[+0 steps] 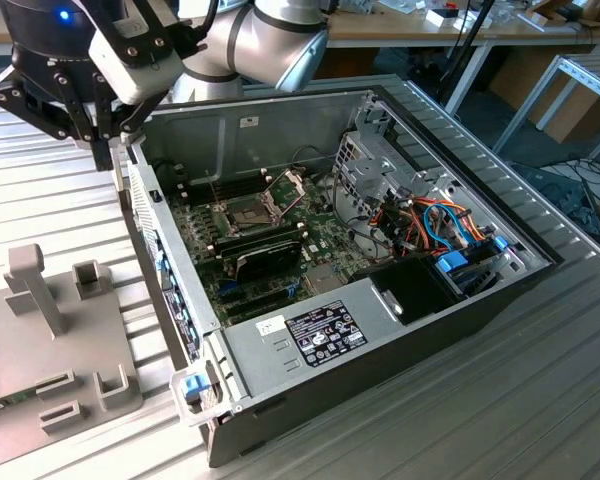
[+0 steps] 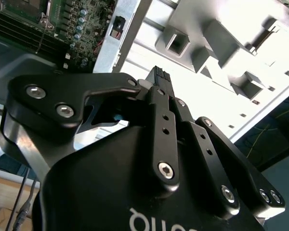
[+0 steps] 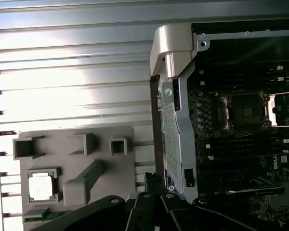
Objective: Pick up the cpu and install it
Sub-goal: 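Reach for the cpu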
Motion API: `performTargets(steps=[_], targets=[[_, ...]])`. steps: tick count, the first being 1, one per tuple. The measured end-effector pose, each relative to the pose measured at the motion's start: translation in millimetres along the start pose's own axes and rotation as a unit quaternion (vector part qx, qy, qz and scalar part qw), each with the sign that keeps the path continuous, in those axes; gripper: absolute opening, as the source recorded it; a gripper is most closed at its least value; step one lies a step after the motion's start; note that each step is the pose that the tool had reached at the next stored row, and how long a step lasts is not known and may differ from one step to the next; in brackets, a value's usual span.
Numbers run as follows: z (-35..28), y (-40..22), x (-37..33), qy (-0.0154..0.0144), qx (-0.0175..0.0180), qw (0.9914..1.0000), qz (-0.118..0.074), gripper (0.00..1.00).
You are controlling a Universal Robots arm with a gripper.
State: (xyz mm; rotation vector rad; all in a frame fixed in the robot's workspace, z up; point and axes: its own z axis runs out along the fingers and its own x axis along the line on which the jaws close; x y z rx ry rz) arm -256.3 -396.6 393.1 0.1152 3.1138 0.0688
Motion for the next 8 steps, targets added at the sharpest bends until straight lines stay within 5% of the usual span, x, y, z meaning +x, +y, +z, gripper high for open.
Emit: performTargets(steps=[8], targets=[[-0.1,-0.4,4.5,0.0,0.0,1.0,0.0,0.11]])
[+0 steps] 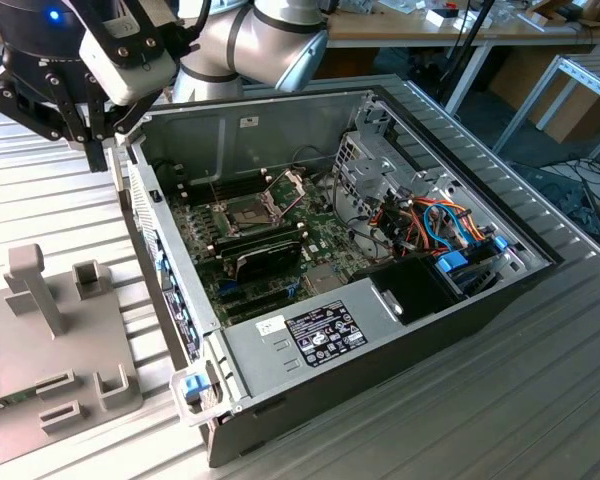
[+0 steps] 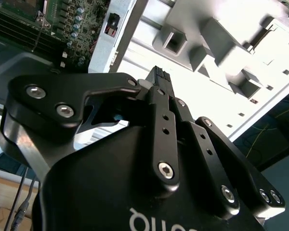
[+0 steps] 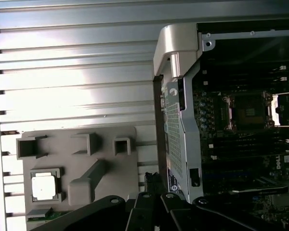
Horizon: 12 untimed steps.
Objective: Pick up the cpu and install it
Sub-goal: 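Reach for the cpu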
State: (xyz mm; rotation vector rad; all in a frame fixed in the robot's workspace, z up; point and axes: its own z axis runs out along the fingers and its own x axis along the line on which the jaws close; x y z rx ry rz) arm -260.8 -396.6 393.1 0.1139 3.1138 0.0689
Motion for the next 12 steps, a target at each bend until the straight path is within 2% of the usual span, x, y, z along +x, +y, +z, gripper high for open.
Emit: performTargets(steps=[12], targets=[[-0.1,-0.1,2.1,0.0,0.0,1.0,0.0,0.11]])
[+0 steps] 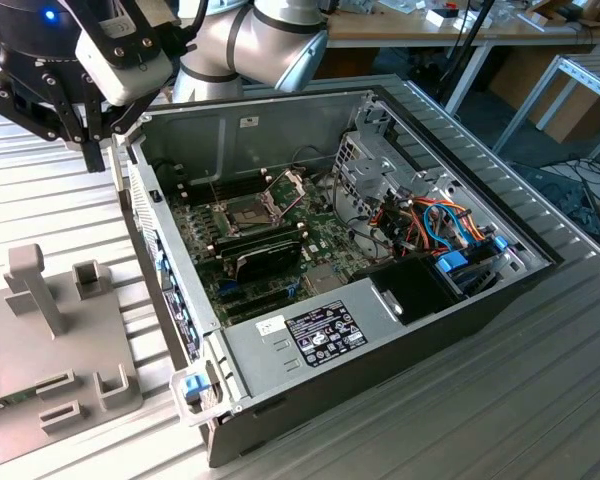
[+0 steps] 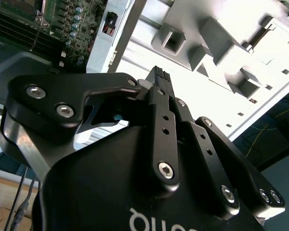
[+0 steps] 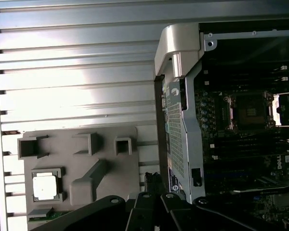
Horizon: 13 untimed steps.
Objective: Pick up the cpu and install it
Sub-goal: 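Reach for the cpu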
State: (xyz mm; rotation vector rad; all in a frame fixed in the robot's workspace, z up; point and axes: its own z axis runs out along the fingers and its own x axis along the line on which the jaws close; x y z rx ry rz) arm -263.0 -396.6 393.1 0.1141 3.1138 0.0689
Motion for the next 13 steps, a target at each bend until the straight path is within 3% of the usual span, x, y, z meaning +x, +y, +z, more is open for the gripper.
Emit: performTargets(steps=[13], targets=[[-0.1,-0.3,4.1,0.0,0.0,1.0,0.0,0.11]])
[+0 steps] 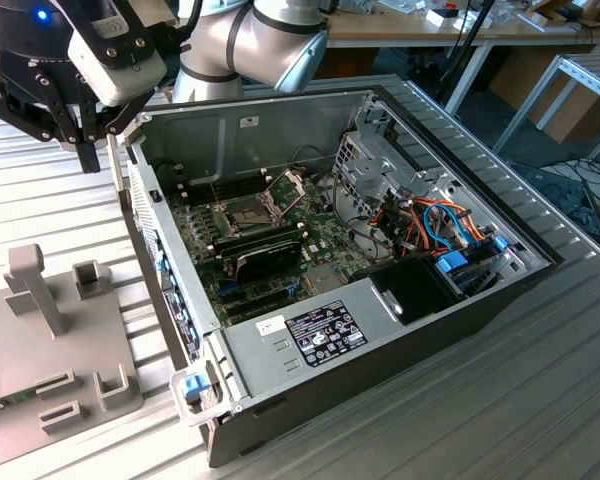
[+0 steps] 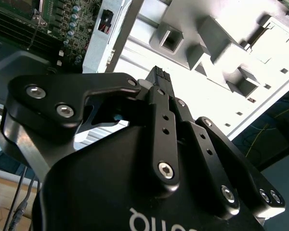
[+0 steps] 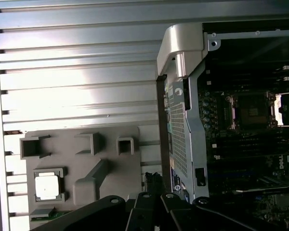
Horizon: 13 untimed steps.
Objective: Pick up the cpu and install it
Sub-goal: 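Reach for the cpu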
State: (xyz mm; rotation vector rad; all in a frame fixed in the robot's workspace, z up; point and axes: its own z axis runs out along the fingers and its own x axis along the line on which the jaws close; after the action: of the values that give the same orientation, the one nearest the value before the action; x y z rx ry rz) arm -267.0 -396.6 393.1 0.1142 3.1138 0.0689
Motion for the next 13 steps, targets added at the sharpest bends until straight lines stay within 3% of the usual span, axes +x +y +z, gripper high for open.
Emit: performTargets(steps=[13], targets=[[-0.1,-0.2,2.9,0.0,0.0,1.0,0.0,0.11]])
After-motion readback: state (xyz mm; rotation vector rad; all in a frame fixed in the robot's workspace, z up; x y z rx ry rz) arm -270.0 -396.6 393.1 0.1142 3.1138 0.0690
